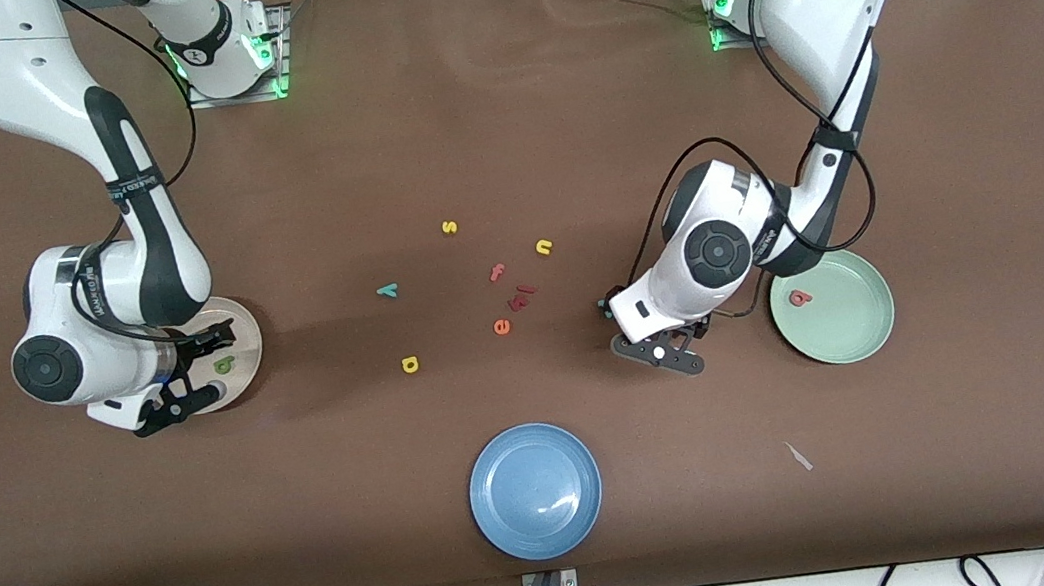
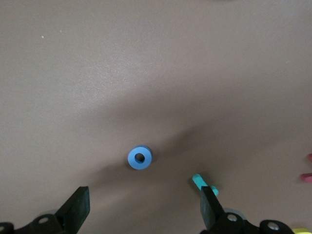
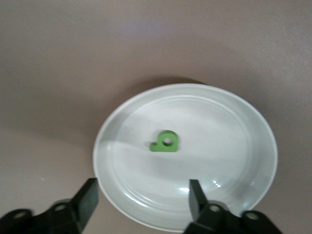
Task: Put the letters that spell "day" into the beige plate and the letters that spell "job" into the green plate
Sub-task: 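Drop the green b on the beige plate while the left gripper grasps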
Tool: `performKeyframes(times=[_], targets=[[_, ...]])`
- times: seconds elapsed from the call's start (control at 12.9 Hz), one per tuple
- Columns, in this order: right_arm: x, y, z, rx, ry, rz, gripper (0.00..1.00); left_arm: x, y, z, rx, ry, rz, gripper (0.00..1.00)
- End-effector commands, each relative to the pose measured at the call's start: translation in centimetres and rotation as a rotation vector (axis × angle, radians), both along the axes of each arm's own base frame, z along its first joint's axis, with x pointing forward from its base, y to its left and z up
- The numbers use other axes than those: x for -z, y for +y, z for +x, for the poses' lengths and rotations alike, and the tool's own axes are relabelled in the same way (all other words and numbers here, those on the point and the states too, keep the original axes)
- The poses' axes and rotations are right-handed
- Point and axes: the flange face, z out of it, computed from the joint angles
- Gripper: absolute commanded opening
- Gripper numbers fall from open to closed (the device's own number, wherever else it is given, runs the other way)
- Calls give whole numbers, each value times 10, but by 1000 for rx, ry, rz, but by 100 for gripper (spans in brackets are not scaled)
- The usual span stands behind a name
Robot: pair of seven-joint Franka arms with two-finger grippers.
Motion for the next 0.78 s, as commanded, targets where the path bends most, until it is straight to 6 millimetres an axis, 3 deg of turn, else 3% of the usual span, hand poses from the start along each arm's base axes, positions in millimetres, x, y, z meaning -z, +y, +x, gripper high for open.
performKeyframes(times=[0.0,0.23,0.39,0.54,0.7], targets=[[-15,44,-7,87,-15,-14,100,15,-8,6,32,-36,21,95],[-18,105,-17,221,-40,-6,100,39,-7,10,96,-107,49,66],[-17,148,-23,366,-77,-5,100,38,-1,14,103,-117,63,62],[-14,179,-27,452,-111,8,100,38,-4,12,101,-118,64,48],[-4,213,-31,501,-159,21,100,40,-2,13,104,-116,66,42]])
